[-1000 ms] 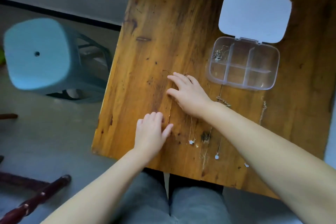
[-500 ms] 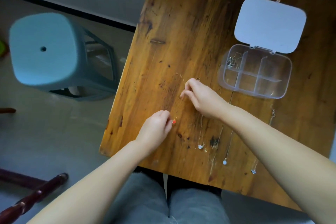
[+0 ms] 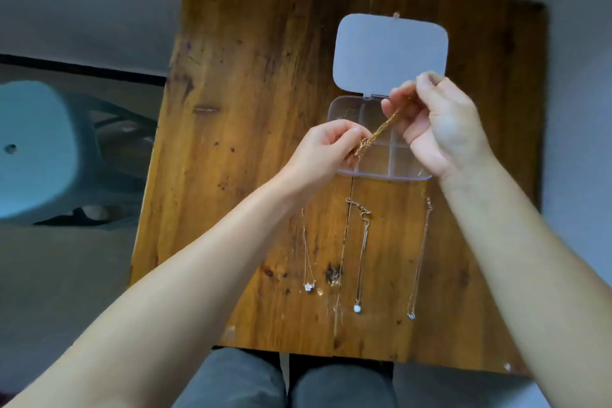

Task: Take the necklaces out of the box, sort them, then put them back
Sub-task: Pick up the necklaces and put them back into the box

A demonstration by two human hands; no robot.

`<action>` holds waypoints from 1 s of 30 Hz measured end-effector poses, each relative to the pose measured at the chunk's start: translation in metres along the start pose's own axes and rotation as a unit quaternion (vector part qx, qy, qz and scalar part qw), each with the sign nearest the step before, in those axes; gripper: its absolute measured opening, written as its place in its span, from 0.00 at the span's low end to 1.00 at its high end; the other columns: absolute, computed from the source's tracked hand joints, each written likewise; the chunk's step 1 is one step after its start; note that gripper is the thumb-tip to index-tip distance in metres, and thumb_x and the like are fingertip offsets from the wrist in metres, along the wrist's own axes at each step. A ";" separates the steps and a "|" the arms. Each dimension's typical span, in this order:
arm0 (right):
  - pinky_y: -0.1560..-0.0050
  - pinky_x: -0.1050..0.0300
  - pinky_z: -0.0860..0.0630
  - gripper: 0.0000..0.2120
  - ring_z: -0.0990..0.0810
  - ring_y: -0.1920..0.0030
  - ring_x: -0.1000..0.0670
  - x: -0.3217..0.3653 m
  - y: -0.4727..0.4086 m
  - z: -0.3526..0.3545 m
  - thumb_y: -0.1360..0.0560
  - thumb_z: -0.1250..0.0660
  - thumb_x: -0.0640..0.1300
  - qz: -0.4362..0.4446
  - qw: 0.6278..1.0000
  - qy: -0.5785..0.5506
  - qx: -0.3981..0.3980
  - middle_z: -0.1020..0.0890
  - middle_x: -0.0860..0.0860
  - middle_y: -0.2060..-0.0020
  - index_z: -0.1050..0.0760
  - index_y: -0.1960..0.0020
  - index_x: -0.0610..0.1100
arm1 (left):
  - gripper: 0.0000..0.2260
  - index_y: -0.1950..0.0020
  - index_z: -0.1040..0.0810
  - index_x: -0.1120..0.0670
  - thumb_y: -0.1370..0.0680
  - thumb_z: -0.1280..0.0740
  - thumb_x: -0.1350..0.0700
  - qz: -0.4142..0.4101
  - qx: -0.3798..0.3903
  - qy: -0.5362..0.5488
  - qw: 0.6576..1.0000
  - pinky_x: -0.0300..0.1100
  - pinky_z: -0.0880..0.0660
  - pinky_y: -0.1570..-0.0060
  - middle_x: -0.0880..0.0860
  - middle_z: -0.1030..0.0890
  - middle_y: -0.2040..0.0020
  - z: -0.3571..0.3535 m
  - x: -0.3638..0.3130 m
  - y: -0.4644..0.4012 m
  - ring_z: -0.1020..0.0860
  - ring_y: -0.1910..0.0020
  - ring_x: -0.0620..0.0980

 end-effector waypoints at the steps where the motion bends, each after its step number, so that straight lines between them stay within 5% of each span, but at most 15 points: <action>1: 0.57 0.53 0.20 0.10 0.17 0.66 0.53 0.006 -0.006 0.010 0.19 0.45 0.38 -0.005 0.999 -0.032 -0.023 0.18 0.51 0.72 0.27 0.55 0.43 | 0.12 0.53 0.21 0.56 0.19 0.42 0.55 0.037 0.032 0.059 0.997 0.50 0.23 0.47 0.51 0.24 0.64 -0.011 0.002 -0.008 0.25 0.63 0.47; 3: 0.56 0.52 0.20 0.10 0.17 0.65 0.52 0.011 -0.019 0.023 0.19 0.45 0.37 -0.021 0.996 -0.068 -0.047 0.18 0.50 0.71 0.26 0.53 0.42 | 0.14 0.52 0.22 0.59 0.18 0.46 0.55 0.106 0.056 0.191 0.974 0.51 0.23 0.48 0.53 0.24 0.64 -0.030 0.004 -0.024 0.25 0.65 0.48; 6: 0.49 0.48 0.20 0.11 0.15 0.61 0.52 0.003 -0.035 0.035 0.19 0.45 0.38 -0.056 0.994 -0.071 -0.066 0.16 0.49 0.67 0.25 0.52 0.42 | 0.14 0.53 0.23 0.62 0.18 0.46 0.58 0.169 -0.019 0.271 0.948 0.48 0.23 0.49 0.56 0.22 0.63 -0.044 0.013 -0.046 0.23 0.64 0.49; 11: 0.37 0.47 0.28 0.10 0.15 0.56 0.50 -0.023 -0.052 0.039 0.19 0.46 0.37 -0.103 0.991 -0.038 -0.073 0.16 0.46 0.59 0.27 0.52 0.42 | 0.11 0.42 0.27 0.64 0.20 0.42 0.60 0.211 -0.127 0.264 0.933 0.46 0.24 0.43 0.60 0.22 0.52 -0.042 0.025 -0.065 0.21 0.50 0.54; 17: 0.39 0.51 0.25 0.09 0.17 0.48 0.48 -0.042 -0.051 0.044 0.19 0.44 0.36 -0.090 0.983 0.142 -0.070 0.18 0.42 0.48 0.25 0.50 0.41 | 0.15 0.36 0.31 0.64 0.21 0.41 0.60 0.207 -0.119 0.247 0.939 0.46 0.25 0.42 0.62 0.23 0.44 -0.035 0.025 -0.063 0.22 0.43 0.57; 20: 0.42 0.56 0.23 0.10 0.19 0.47 0.51 -0.037 -0.036 0.049 0.20 0.43 0.36 -0.026 0.962 0.267 -0.055 0.18 0.47 0.49 0.24 0.51 0.44 | 0.10 0.43 0.24 0.62 0.21 0.40 0.61 0.140 -0.102 0.151 0.973 0.40 0.20 0.57 0.57 0.19 0.56 -0.021 0.019 -0.048 0.19 0.58 0.50; 23: 0.60 0.67 0.21 0.11 0.18 0.56 0.56 -0.043 0.005 0.059 0.21 0.42 0.37 0.018 0.925 0.378 -0.025 0.18 0.52 0.58 0.24 0.54 0.48 | 0.10 0.54 0.20 0.59 0.21 0.41 0.61 0.064 0.003 -0.082 0.995 0.43 0.22 0.63 0.53 0.19 0.64 -0.022 0.026 -0.019 0.22 0.67 0.49; 25: 0.68 0.69 0.26 0.10 0.18 0.61 0.55 -0.070 0.043 0.073 0.21 0.42 0.38 -0.014 0.900 0.435 -0.002 0.19 0.53 0.60 0.25 0.53 0.49 | 0.08 0.51 0.20 0.58 0.22 0.40 0.61 0.006 0.066 -0.275 0.959 0.48 0.21 0.56 0.55 0.18 0.59 -0.032 0.043 -0.002 0.20 0.61 0.53; 30: 0.62 0.69 0.29 0.07 0.22 0.57 0.56 -0.149 0.133 0.115 0.21 0.39 0.45 -0.119 0.807 0.577 -0.041 0.21 0.52 0.50 0.26 0.44 0.48 | 0.16 0.34 0.31 0.57 0.22 0.39 0.58 -0.187 0.131 -0.613 0.756 0.51 0.28 0.47 0.58 0.28 0.39 -0.059 0.088 0.003 0.31 0.40 0.58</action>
Point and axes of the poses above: each hand's wrist, its own y-axis away from the middle knuckle, its own z-axis out of the back of the hand, x = y × z, the point moved 4 cm from there along -y, towards the middle knuckle
